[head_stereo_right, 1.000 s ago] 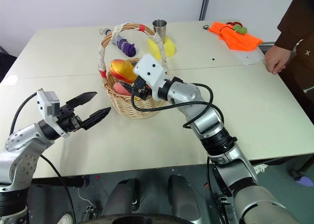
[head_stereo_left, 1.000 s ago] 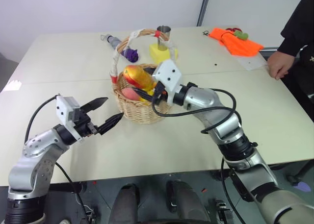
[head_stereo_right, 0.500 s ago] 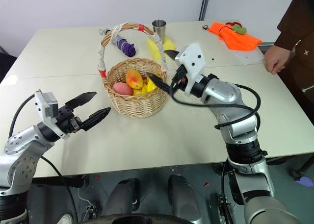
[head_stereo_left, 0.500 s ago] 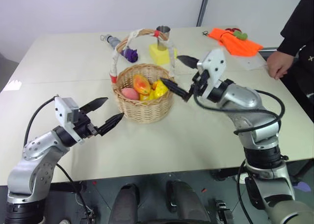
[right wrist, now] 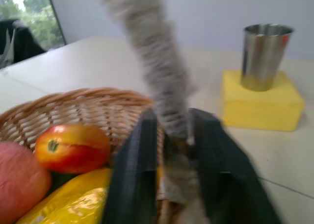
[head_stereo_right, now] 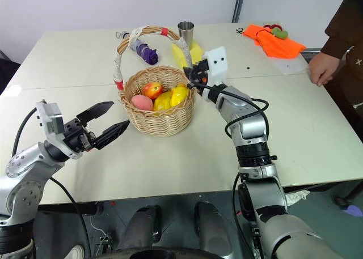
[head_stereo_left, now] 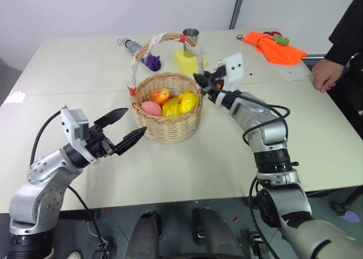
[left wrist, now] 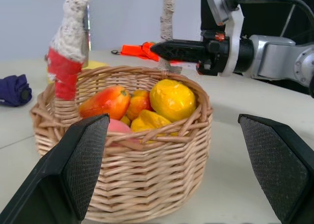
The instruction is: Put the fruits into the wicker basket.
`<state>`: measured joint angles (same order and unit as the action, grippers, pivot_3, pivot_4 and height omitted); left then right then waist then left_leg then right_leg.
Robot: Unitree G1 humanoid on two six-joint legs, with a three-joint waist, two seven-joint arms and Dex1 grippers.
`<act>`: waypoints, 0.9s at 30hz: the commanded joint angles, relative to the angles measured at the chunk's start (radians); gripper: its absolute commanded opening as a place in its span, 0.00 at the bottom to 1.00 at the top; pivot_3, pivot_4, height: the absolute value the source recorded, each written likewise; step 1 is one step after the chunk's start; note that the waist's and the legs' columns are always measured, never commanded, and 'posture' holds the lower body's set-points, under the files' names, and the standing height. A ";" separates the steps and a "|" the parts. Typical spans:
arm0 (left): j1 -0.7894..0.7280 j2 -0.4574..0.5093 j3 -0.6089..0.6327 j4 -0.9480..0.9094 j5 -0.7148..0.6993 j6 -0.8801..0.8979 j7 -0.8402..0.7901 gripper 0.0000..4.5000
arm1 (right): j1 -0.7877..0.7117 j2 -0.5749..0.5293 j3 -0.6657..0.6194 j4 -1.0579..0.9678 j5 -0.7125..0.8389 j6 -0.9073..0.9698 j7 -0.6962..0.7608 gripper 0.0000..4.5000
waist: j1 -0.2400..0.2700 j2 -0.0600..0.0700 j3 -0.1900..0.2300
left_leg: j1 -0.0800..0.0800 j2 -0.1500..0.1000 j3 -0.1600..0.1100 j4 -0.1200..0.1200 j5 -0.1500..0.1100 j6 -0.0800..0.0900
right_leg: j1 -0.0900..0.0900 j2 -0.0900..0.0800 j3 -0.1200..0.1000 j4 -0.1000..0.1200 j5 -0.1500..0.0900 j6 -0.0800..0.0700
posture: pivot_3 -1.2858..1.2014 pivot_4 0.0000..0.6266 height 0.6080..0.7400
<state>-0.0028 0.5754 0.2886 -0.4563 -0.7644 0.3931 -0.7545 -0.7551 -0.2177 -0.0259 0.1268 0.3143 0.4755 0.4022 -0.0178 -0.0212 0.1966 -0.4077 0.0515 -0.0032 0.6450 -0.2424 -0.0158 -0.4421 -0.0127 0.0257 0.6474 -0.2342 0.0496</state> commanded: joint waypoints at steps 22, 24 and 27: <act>-0.114 -0.034 -0.081 0.023 0.017 -0.017 -0.012 1.00 | 0.006 -0.344 -0.358 0.128 -0.080 -0.092 -0.220 0.42 | -0.028 0.002 0.000 | 0.001 0.000 0.000 -0.001 -0.001 0.002 | -0.001 0.002 0.002 0.001 0.001 0.002 | 0.52 0.24 1.00; -0.109 -0.034 -0.079 0.018 0.015 -0.015 -0.009 1.00 | 0.040 -0.338 -0.363 0.079 -0.067 -0.107 -0.203 0.65 | -0.026 0.002 0.000 | 0.001 0.000 0.000 -0.001 -0.001 0.002 | 0.000 0.002 0.002 0.001 0.001 0.002 | 0.52 0.24 1.00; -0.097 -0.034 -0.076 0.009 0.010 -0.006 0.003 1.00 | 0.111 -0.330 -0.386 -0.015 -0.029 -0.111 -0.174 0.65 | -0.022 0.002 0.000 | 0.001 0.000 0.000 -0.001 -0.001 0.002 | 0.000 0.002 0.002 0.001 0.001 0.003 | 0.52 0.24 1.00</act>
<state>-0.1060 0.5421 0.2021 -0.4161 -0.7499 0.3883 -0.7568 -0.6608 -0.5362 -0.3754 0.1851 0.2597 0.3918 0.2101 -0.0394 -0.0192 0.1970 -0.4070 0.0511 -0.0034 0.6442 -0.2431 -0.0141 -0.4423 -0.0109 0.0276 0.6481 -0.2333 0.0525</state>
